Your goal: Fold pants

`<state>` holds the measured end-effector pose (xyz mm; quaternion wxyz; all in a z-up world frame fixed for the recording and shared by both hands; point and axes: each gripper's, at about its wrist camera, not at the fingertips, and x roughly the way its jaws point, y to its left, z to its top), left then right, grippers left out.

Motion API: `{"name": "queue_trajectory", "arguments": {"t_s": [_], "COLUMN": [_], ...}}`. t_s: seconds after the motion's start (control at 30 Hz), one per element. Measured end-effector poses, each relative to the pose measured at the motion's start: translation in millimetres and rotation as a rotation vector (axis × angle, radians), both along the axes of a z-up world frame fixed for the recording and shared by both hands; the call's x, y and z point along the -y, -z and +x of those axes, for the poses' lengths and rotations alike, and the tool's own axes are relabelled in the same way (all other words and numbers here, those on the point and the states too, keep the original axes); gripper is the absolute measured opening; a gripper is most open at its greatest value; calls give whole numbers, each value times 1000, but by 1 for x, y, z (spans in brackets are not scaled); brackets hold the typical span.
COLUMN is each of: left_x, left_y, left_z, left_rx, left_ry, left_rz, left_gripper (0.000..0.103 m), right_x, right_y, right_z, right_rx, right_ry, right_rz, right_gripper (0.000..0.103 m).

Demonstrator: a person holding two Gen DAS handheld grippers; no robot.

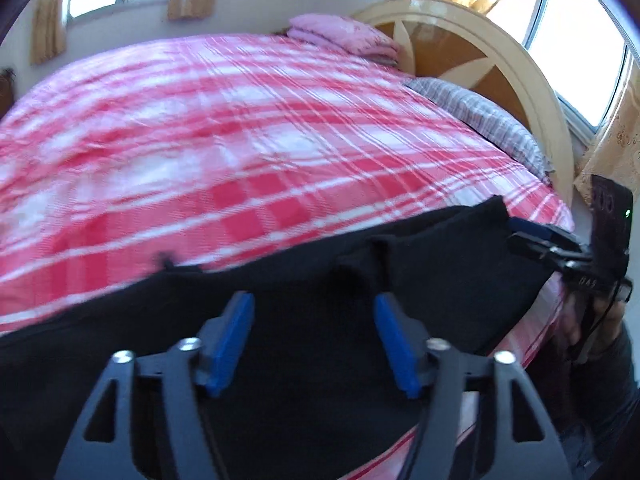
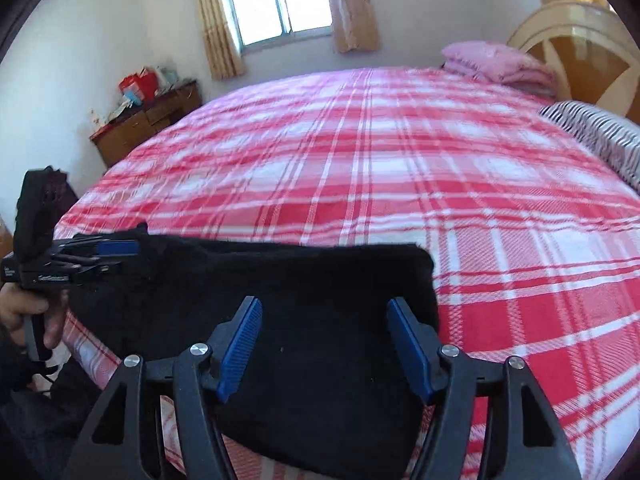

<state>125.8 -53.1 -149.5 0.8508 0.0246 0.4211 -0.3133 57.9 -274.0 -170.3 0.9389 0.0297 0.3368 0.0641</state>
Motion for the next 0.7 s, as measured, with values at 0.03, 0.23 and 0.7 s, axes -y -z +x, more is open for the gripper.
{"name": "queue_trajectory", "arguments": {"t_s": [0.03, 0.23, 0.7], "left_x": [-16, -111, -250], "left_y": [-3, -8, 44], "left_z": [-2, -9, -2], "left_rx": [28, 119, 15], "left_ry": [-25, -217, -527], "left_rz": [24, 170, 113], "left_gripper": [78, 78, 78], "right_x": [-6, -79, -146], "right_y": [-2, -5, 52], "right_z": [1, -2, 14], "right_rx": [2, 34, -70], "right_ry": [-13, -176, -287], "right_rz": [-1, -97, -226], "right_gripper": [67, 67, 69]}}
